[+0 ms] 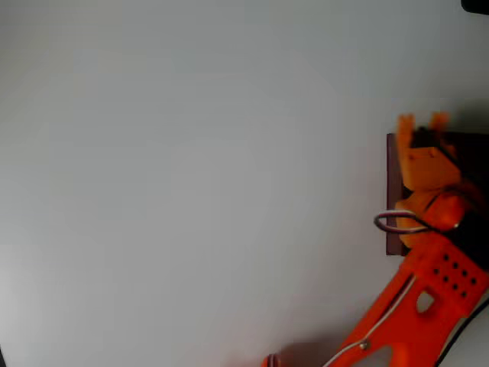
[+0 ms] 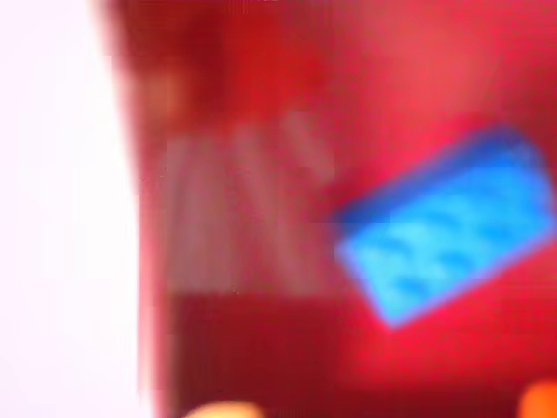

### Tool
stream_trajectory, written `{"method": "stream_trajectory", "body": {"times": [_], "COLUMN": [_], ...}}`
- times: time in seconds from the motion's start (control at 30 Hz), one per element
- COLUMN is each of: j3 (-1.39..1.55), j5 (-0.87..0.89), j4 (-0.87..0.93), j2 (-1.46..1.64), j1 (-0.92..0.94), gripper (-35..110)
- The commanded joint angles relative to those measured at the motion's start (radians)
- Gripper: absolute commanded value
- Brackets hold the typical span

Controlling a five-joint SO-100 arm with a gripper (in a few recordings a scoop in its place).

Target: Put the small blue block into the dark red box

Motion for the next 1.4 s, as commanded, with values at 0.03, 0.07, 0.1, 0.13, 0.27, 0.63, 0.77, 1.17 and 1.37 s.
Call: {"method": "stream_trajectory", "body": {"times": [0.03, 0.07, 0.1, 0.13, 0.27, 0.63, 0.77, 1.17, 1.37], "j3": [0.166, 0.219, 0.275, 0.330, 0.526, 0.994, 1.197, 1.451, 1.476], "j5": [-0.181, -0.193, -0.201, -0.204, -0.291, -0.657, -0.670, -0.690, -0.672], "j4": [-0.008, -0.026, -0.041, -0.051, -0.101, -0.196, -0.156, -0.046, -0.032], "j2": [0.287, 0.354, 0.420, 0.486, 0.724, 1.384, 1.684, 1.827, 1.827], "j1": [-0.164, -0.209, -0.249, -0.287, -0.466, -0.801, -0.828, -0.874, -0.894], "gripper": [6, 5, 2, 0, 0, 0, 0, 0, 0]}}
